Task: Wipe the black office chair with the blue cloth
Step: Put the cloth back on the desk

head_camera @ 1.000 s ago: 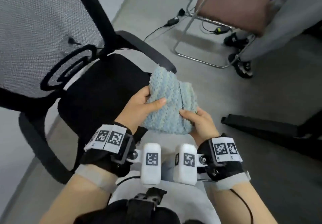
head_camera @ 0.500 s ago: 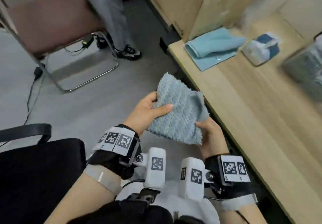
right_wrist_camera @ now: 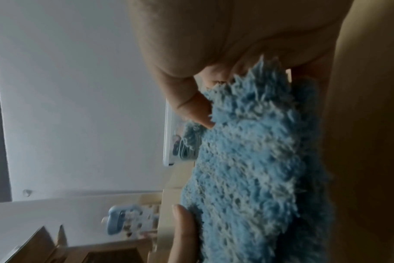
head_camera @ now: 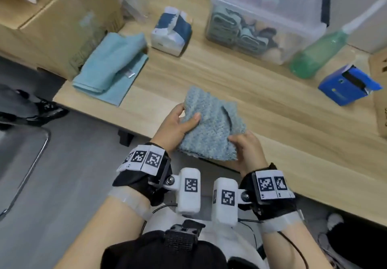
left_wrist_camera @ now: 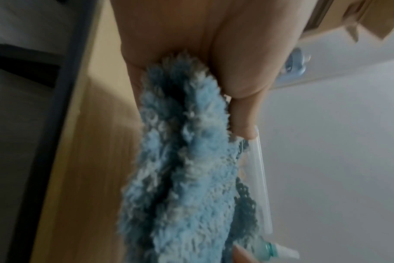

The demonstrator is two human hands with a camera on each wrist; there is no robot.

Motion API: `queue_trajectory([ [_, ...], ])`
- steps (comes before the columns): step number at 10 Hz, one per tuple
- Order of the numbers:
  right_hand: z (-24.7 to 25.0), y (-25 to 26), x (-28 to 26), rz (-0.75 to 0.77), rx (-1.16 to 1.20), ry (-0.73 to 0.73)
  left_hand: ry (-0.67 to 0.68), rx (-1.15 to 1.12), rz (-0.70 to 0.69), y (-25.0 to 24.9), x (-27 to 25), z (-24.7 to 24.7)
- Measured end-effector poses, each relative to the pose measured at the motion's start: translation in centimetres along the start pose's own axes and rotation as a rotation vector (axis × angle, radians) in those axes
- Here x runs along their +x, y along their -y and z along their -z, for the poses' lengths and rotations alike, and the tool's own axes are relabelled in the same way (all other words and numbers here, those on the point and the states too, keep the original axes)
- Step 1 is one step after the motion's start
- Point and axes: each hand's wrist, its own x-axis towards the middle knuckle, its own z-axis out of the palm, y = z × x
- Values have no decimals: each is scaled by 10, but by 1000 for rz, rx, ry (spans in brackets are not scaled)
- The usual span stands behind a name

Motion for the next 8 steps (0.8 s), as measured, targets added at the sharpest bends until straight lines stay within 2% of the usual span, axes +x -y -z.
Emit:
queue_trajectory([
  [3,35,22,33,41,-53,-308,196,101,99,-10,69,-41],
  [4,47,7,48,13,-189,-443,177,245,113,1,81,-47],
  [5,58,-7,51,-50,-333,-486,99,532,78,13,81,-49],
  [7,81,5,44,-48,-506,-407,-13,985,-16,5,88,-59],
  [8,96,14,52,-36,-381,-455,-172,1125,64,-5,89,-61],
])
